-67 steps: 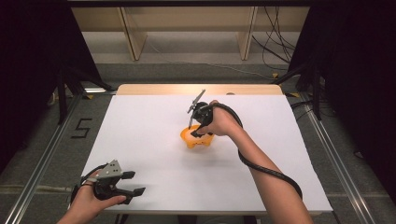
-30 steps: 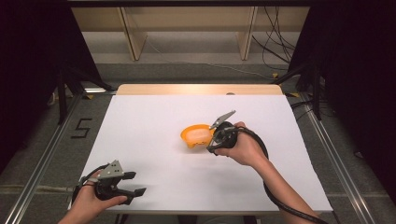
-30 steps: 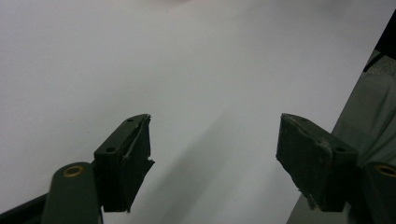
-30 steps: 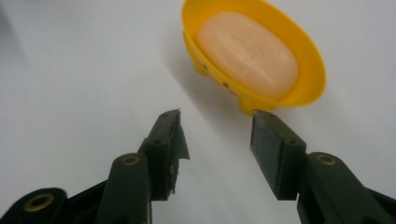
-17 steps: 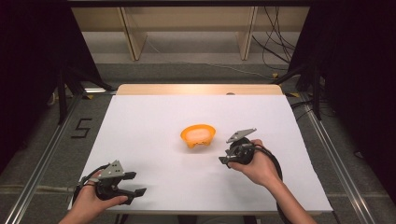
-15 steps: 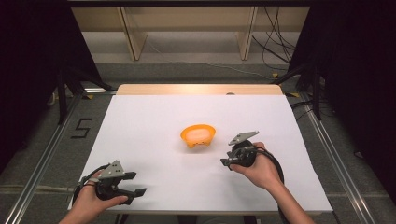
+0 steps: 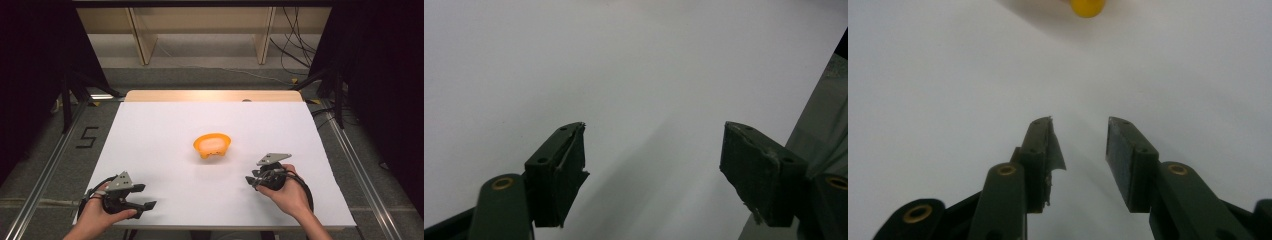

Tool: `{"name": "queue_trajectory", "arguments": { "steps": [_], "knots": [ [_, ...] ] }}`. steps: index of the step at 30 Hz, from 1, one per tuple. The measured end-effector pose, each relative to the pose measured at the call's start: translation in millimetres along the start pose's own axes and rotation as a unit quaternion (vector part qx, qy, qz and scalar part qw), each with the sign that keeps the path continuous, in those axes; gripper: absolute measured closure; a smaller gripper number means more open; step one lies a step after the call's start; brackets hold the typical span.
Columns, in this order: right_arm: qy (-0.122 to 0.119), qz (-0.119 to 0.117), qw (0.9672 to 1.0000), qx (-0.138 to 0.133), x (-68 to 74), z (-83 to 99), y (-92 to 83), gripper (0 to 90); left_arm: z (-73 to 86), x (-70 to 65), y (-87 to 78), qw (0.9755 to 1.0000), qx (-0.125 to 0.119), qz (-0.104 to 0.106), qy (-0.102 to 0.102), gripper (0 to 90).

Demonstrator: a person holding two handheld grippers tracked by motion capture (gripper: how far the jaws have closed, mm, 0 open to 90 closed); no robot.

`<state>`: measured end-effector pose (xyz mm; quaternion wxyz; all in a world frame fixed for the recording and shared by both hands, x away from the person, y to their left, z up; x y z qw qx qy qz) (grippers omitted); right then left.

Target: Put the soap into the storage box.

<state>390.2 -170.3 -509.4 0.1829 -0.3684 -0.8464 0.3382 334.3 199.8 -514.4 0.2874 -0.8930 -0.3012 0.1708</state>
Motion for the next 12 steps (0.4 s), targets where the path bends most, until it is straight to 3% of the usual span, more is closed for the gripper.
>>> {"name": "queue_trajectory", "arguments": {
  "steps": [2, 3, 5, 6, 8, 12],
  "knots": [
    [0.015, 0.0, 0.9999, -0.006, 0.2, 0.7, -3.7, 63.3, 0.7, 2.0, -1.4, 0.9999, 0.007, -0.002, 0.008, 25.8],
    [0.008, 0.006, 0.9998, -0.017, -1.7, 0.7, -2.6, 63.3, 0.4, 1.2, -0.6, 1.0, 0.003, -0.004, -0.003, 25.8],
    [0.014, -0.003, 0.9999, -0.005, -0.3, 2.6, -5.0, 63.0, -0.1, 2.2, -1.7, 1.0, 0.004, 0.0, 0.009, 25.7],
    [0.013, 0.002, 0.9998, -0.013, -0.6, 3.3, -2.8, 62.8, -0.4, 1.8, -1.3, 1.0, 0.001, 0.001, 0.006, 25.8],
    [0.01, 0.0, 1.0, -0.002, -0.1, 4.8, -2.5, 62.5, -0.1, 0.3, -0.8, 1.0, 0.0, 0.001, -0.004, 25.8],
    [0.019, -0.001, 0.9997, -0.014, 2.6, 3.7, 0.3, 62.0, -1.0, -0.3, -0.4, 1.0, -0.004, 0.005, 0.004, 25.8]
  ]
}}
Point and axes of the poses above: each handheld gripper's, and its own axes: y roughly forward along the jaws, z roughly out of its underside, x roughly to its left, the point moved 7 cm from there along y, roughly forward along the jaws, and after that the axes turned 3 degrees about -x, right-handed, at the moved point
